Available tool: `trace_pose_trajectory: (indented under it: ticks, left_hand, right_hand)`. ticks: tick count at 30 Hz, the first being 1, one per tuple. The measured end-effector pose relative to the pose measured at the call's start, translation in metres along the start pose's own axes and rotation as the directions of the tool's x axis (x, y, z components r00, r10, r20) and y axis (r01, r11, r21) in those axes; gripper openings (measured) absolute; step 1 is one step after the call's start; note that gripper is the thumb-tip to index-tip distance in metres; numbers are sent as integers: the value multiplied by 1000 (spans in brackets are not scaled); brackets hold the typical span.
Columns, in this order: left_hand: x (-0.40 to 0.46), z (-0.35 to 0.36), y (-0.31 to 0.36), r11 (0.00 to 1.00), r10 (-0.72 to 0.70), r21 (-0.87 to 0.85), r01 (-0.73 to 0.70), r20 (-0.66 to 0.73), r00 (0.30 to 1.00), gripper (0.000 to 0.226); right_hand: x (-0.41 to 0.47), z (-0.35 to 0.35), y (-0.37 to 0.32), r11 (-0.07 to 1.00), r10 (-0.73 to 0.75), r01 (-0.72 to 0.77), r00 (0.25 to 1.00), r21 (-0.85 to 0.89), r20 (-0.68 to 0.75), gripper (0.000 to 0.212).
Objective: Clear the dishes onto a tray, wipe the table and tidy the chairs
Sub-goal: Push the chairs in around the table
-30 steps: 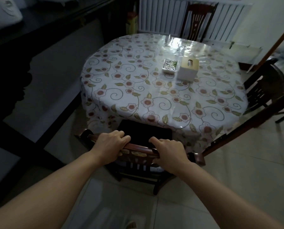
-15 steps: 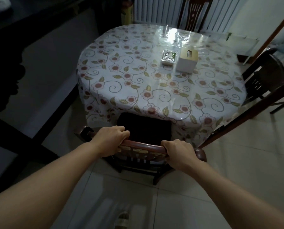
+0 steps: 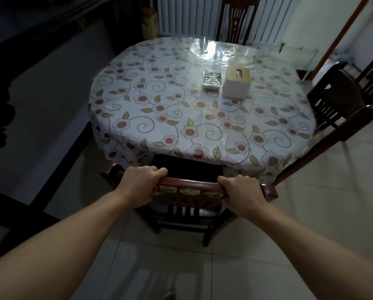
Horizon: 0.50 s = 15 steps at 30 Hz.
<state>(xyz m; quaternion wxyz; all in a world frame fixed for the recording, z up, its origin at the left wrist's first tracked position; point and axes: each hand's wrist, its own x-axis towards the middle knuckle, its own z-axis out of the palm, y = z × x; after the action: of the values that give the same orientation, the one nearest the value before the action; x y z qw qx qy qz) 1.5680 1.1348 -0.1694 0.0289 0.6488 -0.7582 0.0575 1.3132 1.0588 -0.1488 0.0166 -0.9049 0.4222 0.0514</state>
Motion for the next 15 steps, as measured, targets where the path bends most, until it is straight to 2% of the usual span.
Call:
trace_pose_trajectory:
  ticks: [3,6,15]
  left_hand:
    - [1,10,-11,999,45,5,-45,0,999,60]
    - [3,12,-20,998,63,-3,-63,-43,997,66]
    - [-1,10,-21,996,79,49,-76,-49,996,51]
  right_hand:
    - [6,10,-5,1000,-18,18,1000,-1,6,30]
    - [11,11,-7,1000,-17,17,1000,0,-23,30]
    - [7,15,-13,999,-12,14,998,36,-57,28]
